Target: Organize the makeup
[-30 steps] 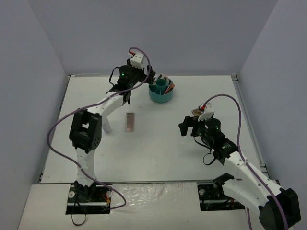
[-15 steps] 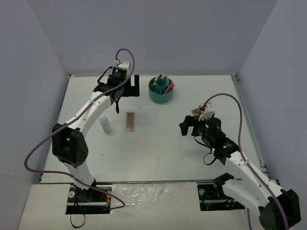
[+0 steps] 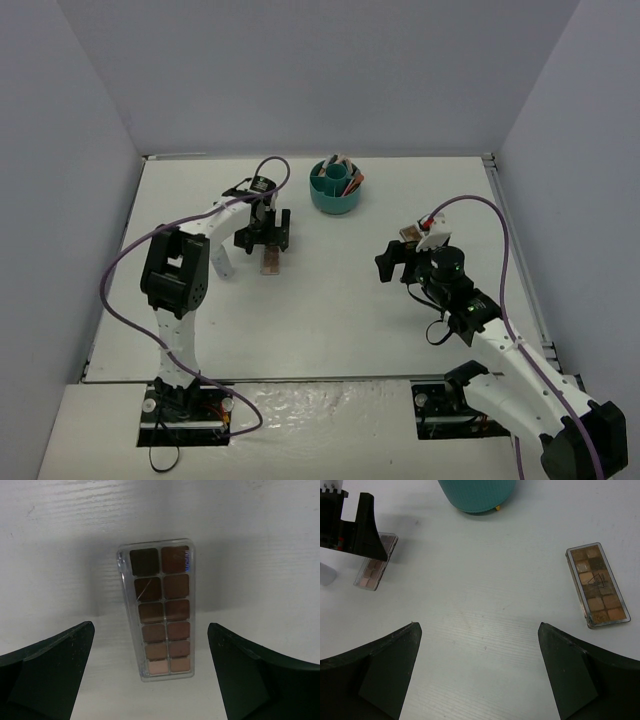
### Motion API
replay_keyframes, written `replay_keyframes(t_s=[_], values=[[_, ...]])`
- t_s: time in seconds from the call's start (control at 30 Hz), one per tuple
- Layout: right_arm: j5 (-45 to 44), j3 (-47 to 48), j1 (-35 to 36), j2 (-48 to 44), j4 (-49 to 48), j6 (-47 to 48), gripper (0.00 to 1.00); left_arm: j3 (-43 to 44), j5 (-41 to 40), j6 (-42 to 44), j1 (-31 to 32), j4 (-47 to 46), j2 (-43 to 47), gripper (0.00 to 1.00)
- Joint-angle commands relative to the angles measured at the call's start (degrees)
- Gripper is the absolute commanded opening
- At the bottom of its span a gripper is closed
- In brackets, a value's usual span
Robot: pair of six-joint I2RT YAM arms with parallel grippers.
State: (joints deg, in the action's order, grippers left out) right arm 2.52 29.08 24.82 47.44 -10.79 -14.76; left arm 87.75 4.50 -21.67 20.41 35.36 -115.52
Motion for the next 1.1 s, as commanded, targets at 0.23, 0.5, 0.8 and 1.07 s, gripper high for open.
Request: replay_keyframes(t_s=[0.23, 0.5, 0.8, 1.07], values=[[0.44, 1.24, -0.27, 0.03, -3.16, 0.29, 1.0, 5.56, -0.39, -3.55, -1.09, 0.77, -1.4, 0.91], [0.55, 0.95, -0.27, 0.33, -3.54, 0.12, 1.0, 5.72, -3.34, -4.77, 0.46, 1.37, -2.14, 0.86], [0.64, 0.8, -0.21, 0.41, -3.57, 0.0, 1.0, 8.76, -7.23, -4.88, 2.53, 4.03, -4.47, 0.8], [0.55, 0.56, -0.23, -0.05, -3.52, -0.09, 1.0, 9.22, -7.63, -5.23, 2.69, 4.71, -5.13, 0.67]])
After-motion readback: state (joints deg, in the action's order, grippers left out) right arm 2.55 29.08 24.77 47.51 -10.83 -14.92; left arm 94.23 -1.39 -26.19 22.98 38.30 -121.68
